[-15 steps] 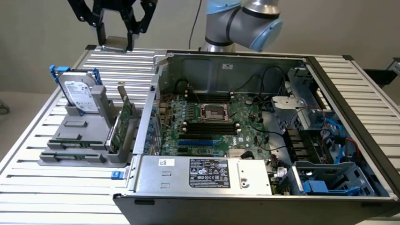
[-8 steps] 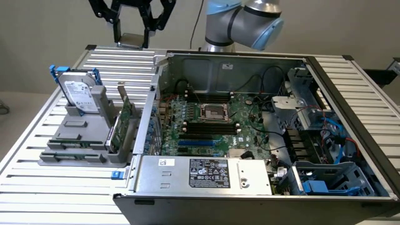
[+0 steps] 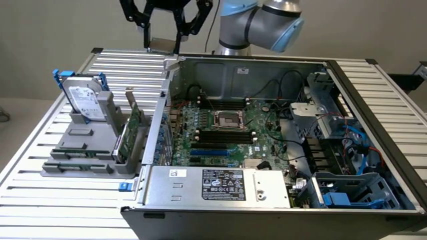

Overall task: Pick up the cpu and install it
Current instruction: 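Pick up the cpu and move it towards the insertion slot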

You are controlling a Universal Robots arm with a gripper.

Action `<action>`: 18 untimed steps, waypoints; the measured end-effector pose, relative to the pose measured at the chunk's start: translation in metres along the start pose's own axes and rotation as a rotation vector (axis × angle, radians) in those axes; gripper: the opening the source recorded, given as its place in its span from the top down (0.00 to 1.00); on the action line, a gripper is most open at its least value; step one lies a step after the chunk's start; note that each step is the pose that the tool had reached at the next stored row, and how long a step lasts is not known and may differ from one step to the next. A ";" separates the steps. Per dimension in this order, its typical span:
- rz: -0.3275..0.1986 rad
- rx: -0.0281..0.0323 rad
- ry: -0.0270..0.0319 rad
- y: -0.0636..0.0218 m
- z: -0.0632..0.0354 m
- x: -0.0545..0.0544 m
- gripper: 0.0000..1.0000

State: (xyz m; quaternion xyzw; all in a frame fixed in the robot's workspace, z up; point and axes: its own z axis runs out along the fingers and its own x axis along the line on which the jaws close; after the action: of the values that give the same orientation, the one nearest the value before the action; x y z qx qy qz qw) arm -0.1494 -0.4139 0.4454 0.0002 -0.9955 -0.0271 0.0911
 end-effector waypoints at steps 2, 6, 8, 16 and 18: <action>0.001 0.0032 -0.0004 0.0005 0.0002 -0.009 0.45; 0.001 0.0068 -0.0023 0.0019 0.0008 -0.028 0.45; 0.001 0.0072 -0.0047 0.0029 0.0011 -0.037 0.45; 0.001 0.0079 -0.0114 0.0106 0.0033 -0.074 0.45; 0.001 0.0079 -0.0118 0.0139 0.0046 -0.084 0.45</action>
State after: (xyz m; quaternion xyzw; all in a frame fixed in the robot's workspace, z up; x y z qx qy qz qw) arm -0.0675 -0.3994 0.4264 -0.0001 -0.9961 -0.0231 0.0853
